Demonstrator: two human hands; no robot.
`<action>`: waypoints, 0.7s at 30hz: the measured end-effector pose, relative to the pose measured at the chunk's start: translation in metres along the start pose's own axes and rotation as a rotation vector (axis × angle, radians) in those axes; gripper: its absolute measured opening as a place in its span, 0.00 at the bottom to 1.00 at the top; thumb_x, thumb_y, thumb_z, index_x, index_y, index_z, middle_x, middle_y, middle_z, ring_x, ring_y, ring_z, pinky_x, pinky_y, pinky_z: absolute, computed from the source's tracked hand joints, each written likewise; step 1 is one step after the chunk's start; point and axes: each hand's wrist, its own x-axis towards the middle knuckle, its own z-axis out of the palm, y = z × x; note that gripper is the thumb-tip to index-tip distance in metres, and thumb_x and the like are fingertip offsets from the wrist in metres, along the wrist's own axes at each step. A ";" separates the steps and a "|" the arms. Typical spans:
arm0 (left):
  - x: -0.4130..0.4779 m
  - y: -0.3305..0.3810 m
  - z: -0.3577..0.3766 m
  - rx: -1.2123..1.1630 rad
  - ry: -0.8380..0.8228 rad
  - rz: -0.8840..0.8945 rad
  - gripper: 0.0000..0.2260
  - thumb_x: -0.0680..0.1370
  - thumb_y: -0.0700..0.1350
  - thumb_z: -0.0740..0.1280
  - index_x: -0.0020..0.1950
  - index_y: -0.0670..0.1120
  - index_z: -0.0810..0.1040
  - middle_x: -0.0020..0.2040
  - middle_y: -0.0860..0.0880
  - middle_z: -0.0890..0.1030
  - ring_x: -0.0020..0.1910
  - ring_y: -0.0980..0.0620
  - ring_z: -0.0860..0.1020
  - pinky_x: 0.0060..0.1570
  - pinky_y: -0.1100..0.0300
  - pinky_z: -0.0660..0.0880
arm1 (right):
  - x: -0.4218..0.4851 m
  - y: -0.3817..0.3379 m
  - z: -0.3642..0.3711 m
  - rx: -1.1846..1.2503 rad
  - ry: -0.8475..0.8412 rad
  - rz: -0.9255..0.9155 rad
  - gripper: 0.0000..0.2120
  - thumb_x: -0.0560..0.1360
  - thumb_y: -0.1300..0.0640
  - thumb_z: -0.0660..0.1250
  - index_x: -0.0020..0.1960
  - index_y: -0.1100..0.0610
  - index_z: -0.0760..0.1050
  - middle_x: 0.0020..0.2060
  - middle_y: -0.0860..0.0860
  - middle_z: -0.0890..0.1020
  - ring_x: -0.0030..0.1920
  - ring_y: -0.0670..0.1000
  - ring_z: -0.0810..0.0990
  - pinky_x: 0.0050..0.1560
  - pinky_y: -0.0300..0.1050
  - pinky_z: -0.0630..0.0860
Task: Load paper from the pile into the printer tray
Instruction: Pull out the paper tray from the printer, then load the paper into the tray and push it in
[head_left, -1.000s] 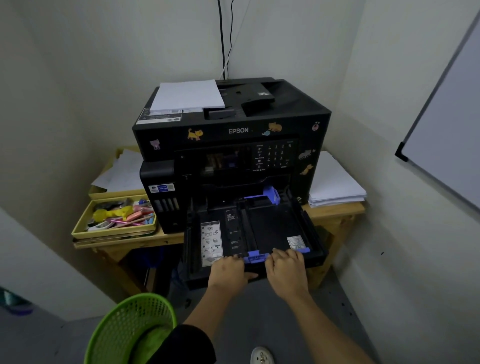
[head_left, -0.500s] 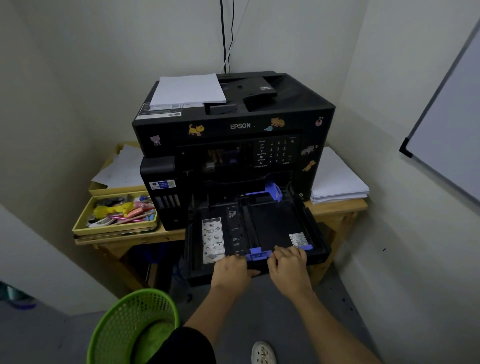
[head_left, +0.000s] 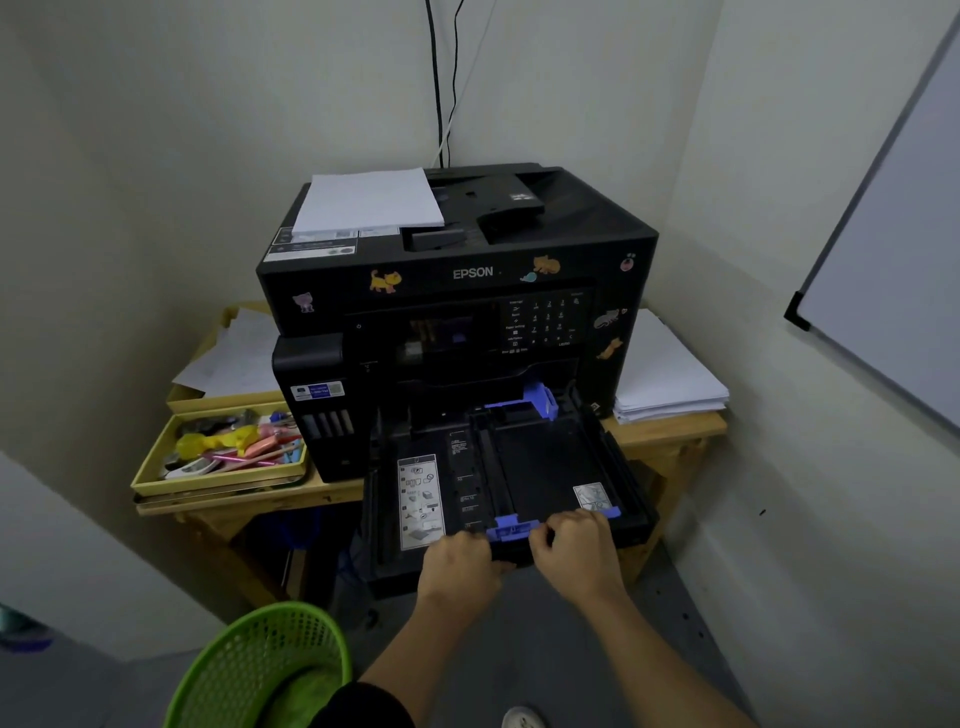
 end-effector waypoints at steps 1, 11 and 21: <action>0.000 0.000 0.001 -0.006 0.000 -0.001 0.19 0.79 0.57 0.59 0.56 0.44 0.78 0.54 0.46 0.82 0.53 0.48 0.80 0.52 0.58 0.74 | 0.001 -0.002 0.000 -0.014 0.004 0.009 0.14 0.72 0.55 0.62 0.28 0.55 0.71 0.24 0.50 0.74 0.30 0.48 0.70 0.47 0.46 0.73; 0.017 -0.003 -0.031 -0.250 -0.087 -0.025 0.23 0.73 0.63 0.61 0.38 0.43 0.78 0.34 0.46 0.77 0.39 0.49 0.76 0.39 0.59 0.70 | 0.037 -0.025 -0.002 -0.197 0.176 0.085 0.19 0.69 0.51 0.59 0.23 0.56 0.75 0.19 0.51 0.77 0.21 0.53 0.74 0.46 0.53 0.75; 0.122 -0.032 -0.178 -0.513 0.693 -0.045 0.15 0.80 0.46 0.60 0.64 0.40 0.71 0.62 0.43 0.75 0.62 0.46 0.72 0.61 0.57 0.70 | 0.202 -0.117 -0.082 0.211 0.528 -0.083 0.10 0.73 0.58 0.64 0.52 0.60 0.78 0.48 0.56 0.82 0.54 0.58 0.77 0.63 0.57 0.60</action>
